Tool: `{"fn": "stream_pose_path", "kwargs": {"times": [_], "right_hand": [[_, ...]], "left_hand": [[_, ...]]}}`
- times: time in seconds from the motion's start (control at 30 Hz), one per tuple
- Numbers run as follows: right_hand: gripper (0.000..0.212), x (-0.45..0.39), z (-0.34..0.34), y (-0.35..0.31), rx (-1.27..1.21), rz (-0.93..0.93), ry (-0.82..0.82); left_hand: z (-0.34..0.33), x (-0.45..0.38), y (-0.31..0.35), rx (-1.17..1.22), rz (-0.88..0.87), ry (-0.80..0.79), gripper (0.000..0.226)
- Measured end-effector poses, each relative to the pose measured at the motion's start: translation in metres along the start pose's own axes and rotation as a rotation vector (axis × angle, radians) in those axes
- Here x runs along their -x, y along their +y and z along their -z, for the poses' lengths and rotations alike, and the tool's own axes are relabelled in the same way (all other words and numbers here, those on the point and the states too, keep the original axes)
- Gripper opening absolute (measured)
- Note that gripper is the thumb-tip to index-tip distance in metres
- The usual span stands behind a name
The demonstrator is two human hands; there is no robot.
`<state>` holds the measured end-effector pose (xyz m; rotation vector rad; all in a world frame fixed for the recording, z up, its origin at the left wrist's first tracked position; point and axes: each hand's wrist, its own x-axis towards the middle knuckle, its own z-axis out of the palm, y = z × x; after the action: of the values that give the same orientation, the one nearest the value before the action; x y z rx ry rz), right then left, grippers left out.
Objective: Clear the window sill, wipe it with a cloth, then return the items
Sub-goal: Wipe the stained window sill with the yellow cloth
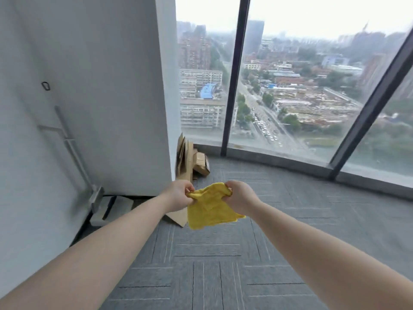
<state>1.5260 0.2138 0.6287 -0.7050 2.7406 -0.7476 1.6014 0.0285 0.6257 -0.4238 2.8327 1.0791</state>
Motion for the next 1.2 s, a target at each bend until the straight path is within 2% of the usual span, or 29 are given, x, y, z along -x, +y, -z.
{"fn": "stream_pose_path", "kwargs": {"times": [0.2,0.43,0.6,0.73,0.83,1.03,1.2], "right_hand": [[0.026,-0.088,0.057,0.064,-0.04,-0.177,0.111],[0.027,-0.185,0.102,0.167,-0.074,-0.301,0.163],[0.029,-0.295,0.13,0.237,-0.156,-0.297,0.187],[0.019,-0.389,0.159,0.273,-0.181,-0.275,0.138],[0.021,-0.461,0.187,0.289,-0.171,-0.244,0.132],[0.02,-0.6,0.203,0.31,-0.158,-0.247,0.062],[0.011,-0.709,0.205,0.335,-0.133,-0.298,0.079]], "left_hand": [[-0.01,-0.149,0.056,-0.043,-0.19,-0.092,0.019],[-0.055,-0.305,0.124,-0.139,-0.288,-0.184,0.016],[-0.073,-0.418,0.163,-0.211,-0.256,-0.186,0.017],[-0.067,-0.514,0.195,-0.269,-0.225,-0.142,0.017],[-0.056,-0.581,0.212,-0.266,-0.217,-0.095,0.018],[-0.04,-0.713,0.202,-0.236,-0.153,-0.094,0.019],[-0.035,-0.848,0.196,-0.268,-0.176,-0.144,0.019]]}}
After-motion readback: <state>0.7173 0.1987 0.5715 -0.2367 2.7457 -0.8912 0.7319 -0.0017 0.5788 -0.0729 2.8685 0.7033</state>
